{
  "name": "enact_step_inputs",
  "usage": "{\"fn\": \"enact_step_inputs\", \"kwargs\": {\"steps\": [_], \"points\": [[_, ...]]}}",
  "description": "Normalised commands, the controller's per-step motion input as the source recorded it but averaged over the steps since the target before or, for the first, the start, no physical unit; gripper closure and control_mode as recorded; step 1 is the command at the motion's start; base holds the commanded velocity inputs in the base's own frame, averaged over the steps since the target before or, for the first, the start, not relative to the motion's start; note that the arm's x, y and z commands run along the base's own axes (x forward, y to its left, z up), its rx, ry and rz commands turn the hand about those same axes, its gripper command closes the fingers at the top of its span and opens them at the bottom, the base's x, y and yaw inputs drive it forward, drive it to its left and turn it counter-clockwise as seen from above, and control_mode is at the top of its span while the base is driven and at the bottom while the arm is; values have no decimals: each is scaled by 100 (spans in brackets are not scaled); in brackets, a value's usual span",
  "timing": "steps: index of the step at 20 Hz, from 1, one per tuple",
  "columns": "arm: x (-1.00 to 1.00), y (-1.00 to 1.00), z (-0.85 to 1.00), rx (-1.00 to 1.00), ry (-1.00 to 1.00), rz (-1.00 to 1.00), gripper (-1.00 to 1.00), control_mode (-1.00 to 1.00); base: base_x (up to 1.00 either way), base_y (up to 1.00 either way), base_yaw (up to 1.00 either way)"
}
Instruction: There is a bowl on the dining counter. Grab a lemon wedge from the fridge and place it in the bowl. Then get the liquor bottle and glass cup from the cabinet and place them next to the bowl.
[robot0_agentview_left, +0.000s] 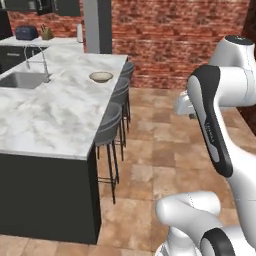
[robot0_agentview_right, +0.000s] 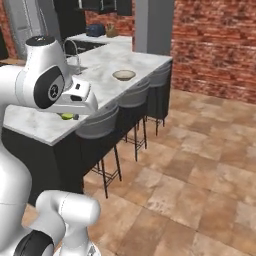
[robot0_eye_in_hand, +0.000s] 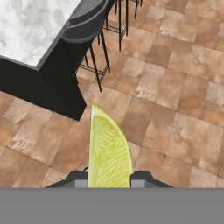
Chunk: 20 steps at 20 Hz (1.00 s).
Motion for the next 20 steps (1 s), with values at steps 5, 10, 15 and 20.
{"fn": "enact_step_inputs", "kwargs": {"steps": [5,10,15,20], "points": [[0,0,0,0,0,0,100,100,54,-99,44],[0,0,0,0,0,0,100,100,57,-97,43],[0,0,0,0,0,0,100,100,59,-97,43],[0,0,0,0,0,0,100,100,59,-97,43]]}}
